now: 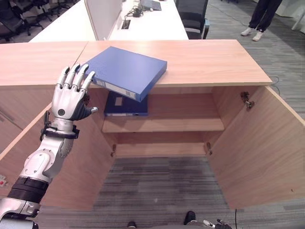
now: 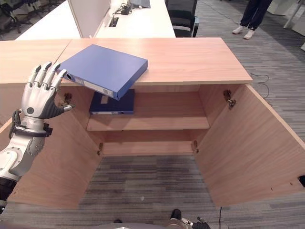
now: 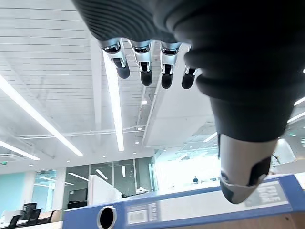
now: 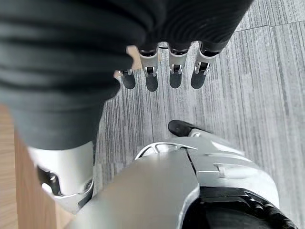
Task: Put the empty folder in the office cabinet
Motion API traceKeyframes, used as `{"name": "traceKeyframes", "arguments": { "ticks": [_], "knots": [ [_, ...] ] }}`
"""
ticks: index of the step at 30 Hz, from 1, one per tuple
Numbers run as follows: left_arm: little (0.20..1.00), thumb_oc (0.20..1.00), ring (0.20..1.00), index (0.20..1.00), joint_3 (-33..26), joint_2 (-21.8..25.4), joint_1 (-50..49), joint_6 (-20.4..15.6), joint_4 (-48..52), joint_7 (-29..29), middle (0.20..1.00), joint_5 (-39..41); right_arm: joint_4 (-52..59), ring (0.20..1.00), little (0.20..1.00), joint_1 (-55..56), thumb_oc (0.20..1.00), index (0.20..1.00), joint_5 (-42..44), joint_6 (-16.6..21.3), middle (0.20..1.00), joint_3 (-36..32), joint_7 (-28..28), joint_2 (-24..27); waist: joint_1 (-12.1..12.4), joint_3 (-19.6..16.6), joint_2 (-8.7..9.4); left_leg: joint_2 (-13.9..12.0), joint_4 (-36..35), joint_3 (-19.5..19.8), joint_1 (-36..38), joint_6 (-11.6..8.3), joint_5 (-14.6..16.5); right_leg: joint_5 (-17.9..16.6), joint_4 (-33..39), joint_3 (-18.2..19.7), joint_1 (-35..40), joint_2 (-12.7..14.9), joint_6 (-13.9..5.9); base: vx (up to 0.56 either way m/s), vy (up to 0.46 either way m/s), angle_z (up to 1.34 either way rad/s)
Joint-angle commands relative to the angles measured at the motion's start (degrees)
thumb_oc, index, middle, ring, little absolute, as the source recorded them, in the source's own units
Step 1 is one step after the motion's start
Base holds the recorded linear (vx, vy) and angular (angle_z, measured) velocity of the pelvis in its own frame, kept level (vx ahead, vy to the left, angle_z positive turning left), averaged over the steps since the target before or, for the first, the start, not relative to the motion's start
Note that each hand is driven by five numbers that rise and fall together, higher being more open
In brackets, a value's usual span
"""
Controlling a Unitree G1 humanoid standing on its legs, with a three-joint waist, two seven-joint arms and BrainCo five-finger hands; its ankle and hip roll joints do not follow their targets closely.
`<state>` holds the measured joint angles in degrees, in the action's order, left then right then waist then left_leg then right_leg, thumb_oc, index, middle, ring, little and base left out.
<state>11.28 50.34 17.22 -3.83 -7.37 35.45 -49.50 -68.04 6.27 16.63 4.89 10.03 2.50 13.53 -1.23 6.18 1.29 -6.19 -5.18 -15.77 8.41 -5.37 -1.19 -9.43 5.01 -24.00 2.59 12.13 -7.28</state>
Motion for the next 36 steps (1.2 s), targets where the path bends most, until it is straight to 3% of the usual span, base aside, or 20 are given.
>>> {"name": "traceKeyframes", "arguments": {
  "ticks": [1,10,23,36],
  "knots": [
    [1.000,1.000,1.000,1.000,1.18,3.36,9.07,1.61,-2.20,0.90,1.000,-1.02,-1.12,1.000,1.000,-3.27,1.000,1.000,-1.52,1.60,1.000,1.33,0.37,0.80,0.15,2.17,-1.12,-0.85,0.18,0.07,0.25,-2.32,1.99,7.04,-3.20,0.72,5.04,0.81,-6.61,0.02,0.010,-0.07],
    [1.000,1.000,1.000,1.000,6.64,2.17,15.06,2.64,-7.18,-1.38,1.000,-0.32,-0.80,1.000,1.000,-3.95,1.000,1.000,-1.44,1.36,1.000,1.46,0.61,1.10,-0.83,2.21,-1.00,-1.29,0.18,-0.81,1.32,-2.04,2.36,8.09,-5.60,1.40,4.07,0.67,-6.40,0.02,0.006,-0.07],
    [1.000,1.000,1.000,1.000,7.38,-1.40,17.21,3.59,-12.13,-2.65,1.000,3.45,-1.56,1.000,1.000,-3.53,1.000,1.000,-0.25,0.58,1.000,-0.54,1.22,0.97,-2.05,2.00,-0.91,-1.28,0.18,-1.95,2.72,-1.77,2.93,8.58,-6.27,1.96,4.16,0.44,-6.29,0.01,0.008,-0.03],
    [1.000,1.000,1.000,1.000,10.36,-1.67,21.01,4.30,-16.64,-3.89,1.000,4.17,-2.14,1.000,1.000,-3.16,1.000,1.000,0.76,0.22,1.000,-1.63,0.98,1.80,-3.23,1.96,-1.07,-0.97,0.18,-3.03,3.66,-1.60,3.33,8.48,-6.17,2.26,4.51,0.51,-6.41,0.00,0.009,-0.05]
  ]
}}
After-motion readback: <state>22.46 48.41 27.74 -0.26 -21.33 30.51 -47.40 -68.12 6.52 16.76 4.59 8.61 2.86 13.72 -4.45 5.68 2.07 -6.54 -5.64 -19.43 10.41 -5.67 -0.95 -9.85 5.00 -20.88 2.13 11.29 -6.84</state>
